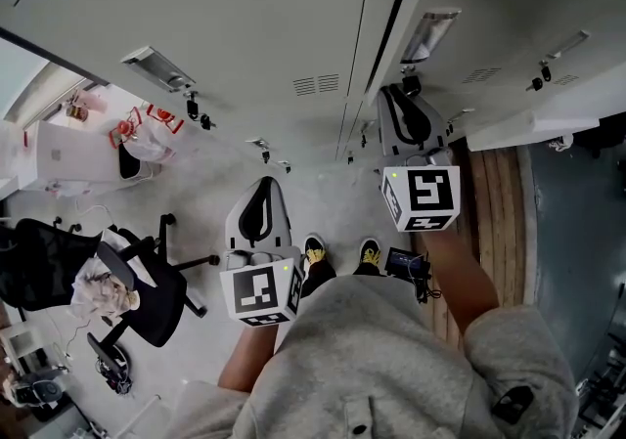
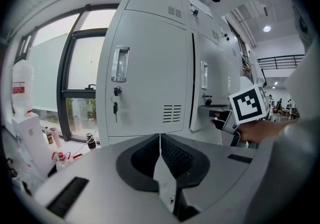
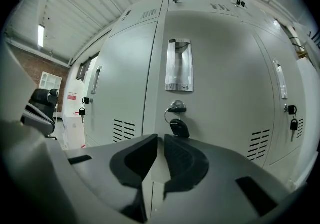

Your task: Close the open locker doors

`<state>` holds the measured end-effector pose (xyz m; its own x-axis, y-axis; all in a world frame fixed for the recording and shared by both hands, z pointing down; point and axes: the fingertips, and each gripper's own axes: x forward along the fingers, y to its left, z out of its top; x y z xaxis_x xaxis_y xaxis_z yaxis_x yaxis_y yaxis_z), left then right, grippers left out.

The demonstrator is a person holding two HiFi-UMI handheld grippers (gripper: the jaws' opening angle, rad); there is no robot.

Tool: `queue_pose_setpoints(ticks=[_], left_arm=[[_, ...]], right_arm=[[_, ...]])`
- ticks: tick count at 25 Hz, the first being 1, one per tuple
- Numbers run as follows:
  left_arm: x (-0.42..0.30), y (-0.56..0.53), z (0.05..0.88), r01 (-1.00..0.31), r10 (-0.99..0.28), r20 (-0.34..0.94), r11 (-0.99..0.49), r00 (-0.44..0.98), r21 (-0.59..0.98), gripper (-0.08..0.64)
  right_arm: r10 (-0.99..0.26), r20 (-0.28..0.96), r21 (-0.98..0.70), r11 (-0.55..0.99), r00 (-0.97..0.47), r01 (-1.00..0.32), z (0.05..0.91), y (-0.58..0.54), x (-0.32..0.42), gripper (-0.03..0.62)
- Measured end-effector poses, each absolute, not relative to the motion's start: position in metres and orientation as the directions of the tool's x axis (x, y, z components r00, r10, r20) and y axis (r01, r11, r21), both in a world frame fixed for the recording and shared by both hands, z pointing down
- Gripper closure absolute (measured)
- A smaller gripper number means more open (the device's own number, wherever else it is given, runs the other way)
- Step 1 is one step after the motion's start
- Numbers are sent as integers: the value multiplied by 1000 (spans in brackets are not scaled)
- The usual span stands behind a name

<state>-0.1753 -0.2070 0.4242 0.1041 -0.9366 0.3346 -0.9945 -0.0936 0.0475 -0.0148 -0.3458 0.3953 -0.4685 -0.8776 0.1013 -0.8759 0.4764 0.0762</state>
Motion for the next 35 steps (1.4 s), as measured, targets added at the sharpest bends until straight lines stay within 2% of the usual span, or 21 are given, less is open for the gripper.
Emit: queue_pose_setpoints(ticks=[24,31,35], left_arm=[[-187,-202,421,-996,-941,326,-76,90,54,549],[-167,-190,412,-994,-946,306,-99,105,36,549],[-139,-182,407,-990,-945,295,-141,143,29,549]], right_arm=[[-887,140,132,456,-439,-880,398,-374,-18,554],[-855,165,126,513,-493,-849,396,-331,4,557],[-864,162,106,496,-478,-862,391,-296,38,557]])
